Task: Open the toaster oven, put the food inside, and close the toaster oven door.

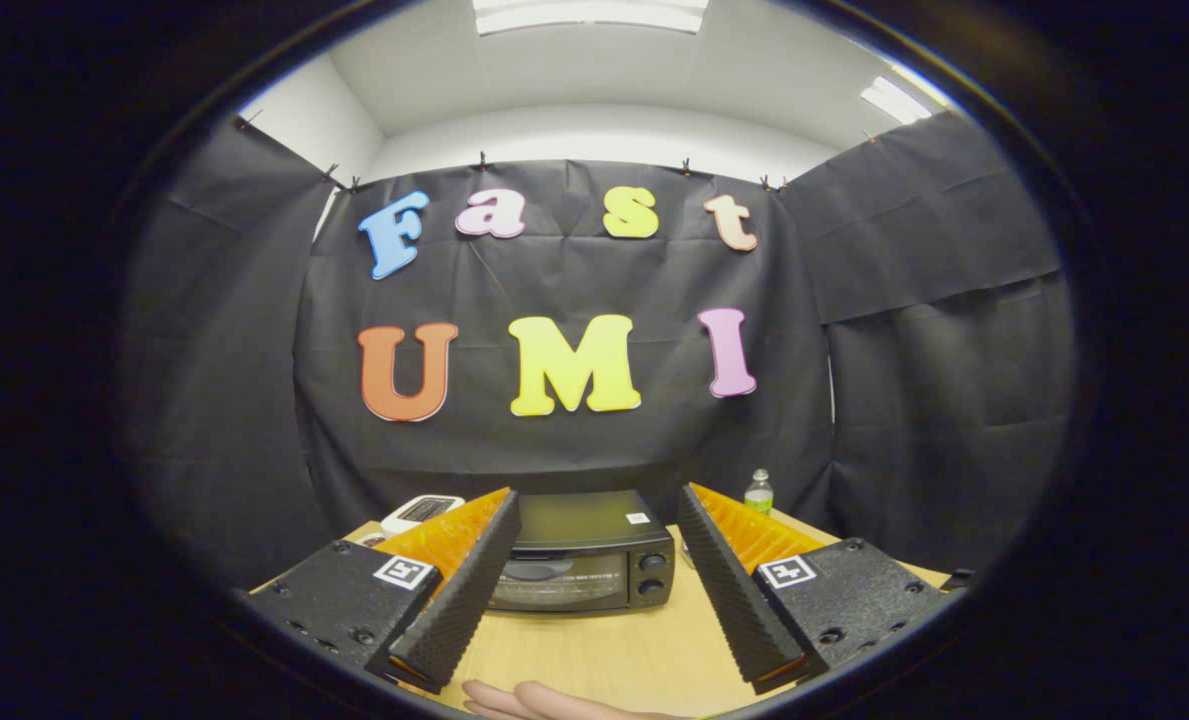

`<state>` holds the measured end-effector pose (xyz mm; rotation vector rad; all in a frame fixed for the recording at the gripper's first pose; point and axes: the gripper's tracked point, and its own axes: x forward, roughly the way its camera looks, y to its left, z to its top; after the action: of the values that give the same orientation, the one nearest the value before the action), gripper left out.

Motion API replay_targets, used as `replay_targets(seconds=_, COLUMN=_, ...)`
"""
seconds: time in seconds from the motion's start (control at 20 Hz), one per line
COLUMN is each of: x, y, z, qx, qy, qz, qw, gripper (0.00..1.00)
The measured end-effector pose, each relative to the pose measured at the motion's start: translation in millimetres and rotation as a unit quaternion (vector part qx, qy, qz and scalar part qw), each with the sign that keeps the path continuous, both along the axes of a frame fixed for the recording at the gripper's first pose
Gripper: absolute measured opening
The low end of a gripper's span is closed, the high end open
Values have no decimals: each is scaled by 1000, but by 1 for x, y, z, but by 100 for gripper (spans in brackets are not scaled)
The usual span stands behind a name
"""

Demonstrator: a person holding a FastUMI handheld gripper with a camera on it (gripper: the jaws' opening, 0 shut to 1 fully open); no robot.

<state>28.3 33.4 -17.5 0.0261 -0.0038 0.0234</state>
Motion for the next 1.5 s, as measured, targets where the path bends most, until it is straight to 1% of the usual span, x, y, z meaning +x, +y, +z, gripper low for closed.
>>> replay_targets(seconds=0.2, x=27, y=6, z=-6, qx=-8, qy=-10, qz=-13, qw=1000, gripper=100)
replay_targets(seconds=0.25, x=39, y=12, z=-11, qx=-11, qy=-12, qz=-11, qw=1000, gripper=100)
replay_targets(seconds=0.4, x=69, y=32, z=-32, qx=-10, qy=0, qz=11, qw=1000, gripper=100)
replay_targets(seconds=0.55, x=98, y=41, z=-57, qx=-15, qy=8, qz=19, qw=1000, gripper=100)
replay_targets(seconds=0.75, x=137, y=60, z=-100, qx=-23, qy=43, qz=41, qw=998, gripper=100)
replay_targets(seconds=0.95, x=167, y=69, z=-129, qx=-26, qy=61, qz=43, qw=997, gripper=100)
replay_targets(seconds=1.0, x=173, y=70, z=-134, qx=-34, qy=61, qz=42, qw=997, gripper=100)
replay_targets(seconds=1.1, x=183, y=68, z=-147, qx=-28, qy=66, qz=37, qw=997, gripper=100)
replay_targets(seconds=1.15, x=186, y=69, z=-159, qx=-27, qy=86, qz=37, qw=995, gripper=100)
replay_targets(seconds=1.2, x=190, y=77, z=-167, qx=-20, qy=94, qz=48, qw=994, gripper=100)
replay_targets(seconds=1.3, x=197, y=80, z=-187, qx=-32, qy=119, qz=47, qw=991, gripper=100)
replay_targets(seconds=1.4, x=196, y=78, z=-184, qx=-30, qy=114, qz=44, qw=992, gripper=100)
replay_targets(seconds=1.5, x=196, y=77, z=-189, qx=-19, qy=115, qz=49, qw=992, gripper=100)
